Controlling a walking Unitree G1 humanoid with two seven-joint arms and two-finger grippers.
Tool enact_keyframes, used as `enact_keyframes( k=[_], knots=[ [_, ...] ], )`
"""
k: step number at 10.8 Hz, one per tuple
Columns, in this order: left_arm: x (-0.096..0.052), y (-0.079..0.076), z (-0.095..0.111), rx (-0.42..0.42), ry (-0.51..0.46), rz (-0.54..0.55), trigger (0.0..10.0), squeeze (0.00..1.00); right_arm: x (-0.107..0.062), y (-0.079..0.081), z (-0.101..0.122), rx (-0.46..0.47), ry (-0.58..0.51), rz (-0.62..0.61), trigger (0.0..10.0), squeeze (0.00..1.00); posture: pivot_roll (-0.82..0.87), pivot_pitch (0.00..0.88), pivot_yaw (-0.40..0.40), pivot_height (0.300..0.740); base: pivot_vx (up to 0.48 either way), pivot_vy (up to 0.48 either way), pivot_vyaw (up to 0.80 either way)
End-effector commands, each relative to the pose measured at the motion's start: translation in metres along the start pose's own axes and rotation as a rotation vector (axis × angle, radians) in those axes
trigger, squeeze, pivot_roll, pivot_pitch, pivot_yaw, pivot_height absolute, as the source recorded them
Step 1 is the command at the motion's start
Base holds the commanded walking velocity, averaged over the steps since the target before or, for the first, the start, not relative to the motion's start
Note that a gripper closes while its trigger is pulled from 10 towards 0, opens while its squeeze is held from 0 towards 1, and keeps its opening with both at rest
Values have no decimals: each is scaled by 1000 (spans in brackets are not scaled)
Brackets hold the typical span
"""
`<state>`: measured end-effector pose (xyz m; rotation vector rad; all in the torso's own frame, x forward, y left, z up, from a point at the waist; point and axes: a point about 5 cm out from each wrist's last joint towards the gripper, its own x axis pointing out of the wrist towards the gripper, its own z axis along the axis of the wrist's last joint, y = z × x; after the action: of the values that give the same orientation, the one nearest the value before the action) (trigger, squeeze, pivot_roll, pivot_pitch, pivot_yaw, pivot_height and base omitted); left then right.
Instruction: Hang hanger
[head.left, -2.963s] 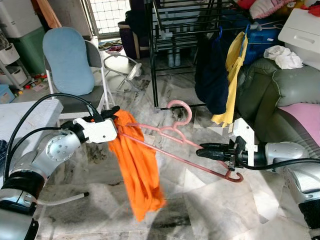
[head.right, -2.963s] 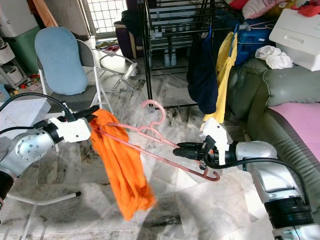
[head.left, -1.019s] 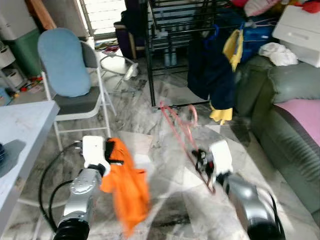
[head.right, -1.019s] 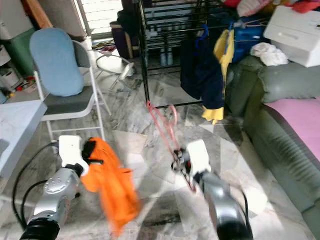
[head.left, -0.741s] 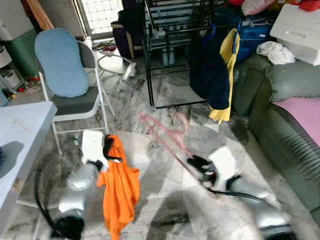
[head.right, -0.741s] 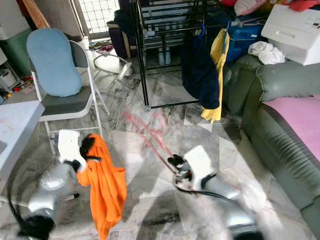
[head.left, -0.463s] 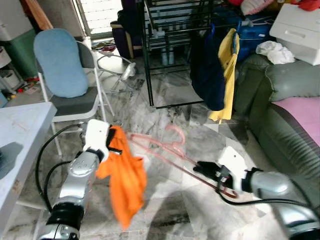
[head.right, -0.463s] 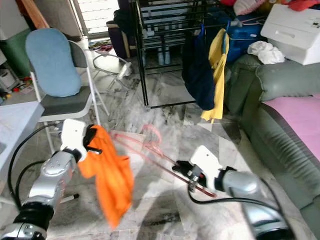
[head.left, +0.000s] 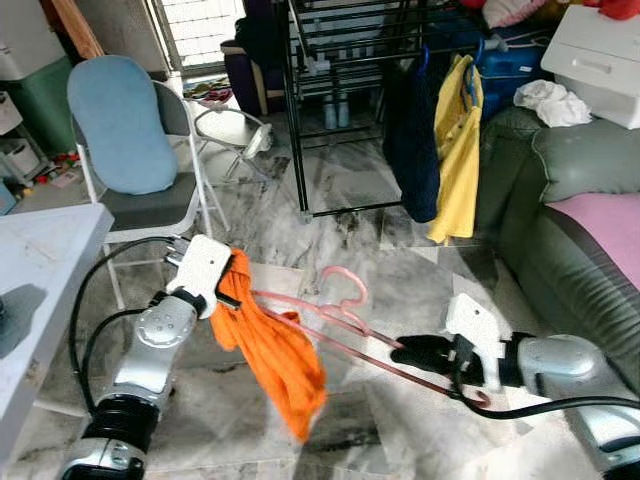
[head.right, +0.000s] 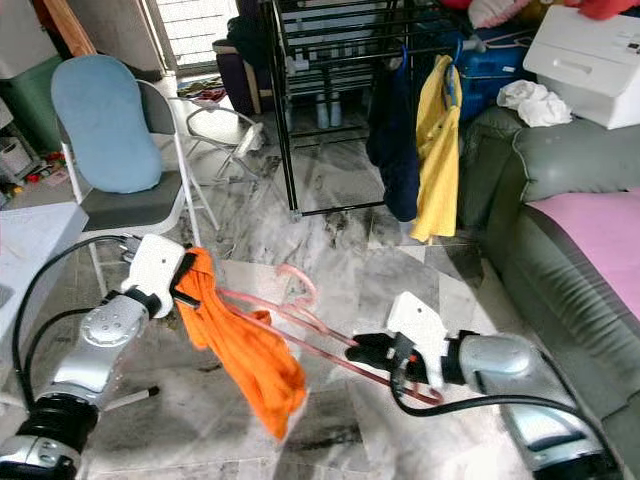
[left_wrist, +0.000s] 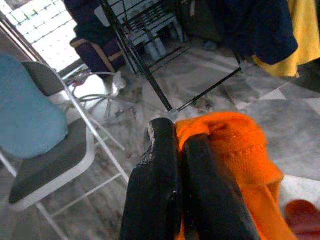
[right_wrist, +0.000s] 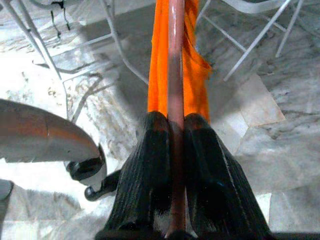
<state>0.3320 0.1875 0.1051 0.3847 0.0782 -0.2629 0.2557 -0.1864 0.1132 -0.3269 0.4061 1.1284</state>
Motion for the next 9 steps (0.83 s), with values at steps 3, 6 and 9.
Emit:
enact_keyframes(
  k=[3,6,9],
  knots=[
    [1,19,10,105,-38,76,10000,0,0,0,8,-25,7,53,10000,0,-81,36,98,740,0,0,0],
    [-1,17,12,118,-67,51,10000,0,4,0,6,-23,14,61,10000,0,-75,37,97,740,0,0,0],
    [-6,20,12,118,-78,33,10000,0,10,-9,2,-55,39,-5,10000,0,-69,38,94,740,0,0,0]
  ],
)
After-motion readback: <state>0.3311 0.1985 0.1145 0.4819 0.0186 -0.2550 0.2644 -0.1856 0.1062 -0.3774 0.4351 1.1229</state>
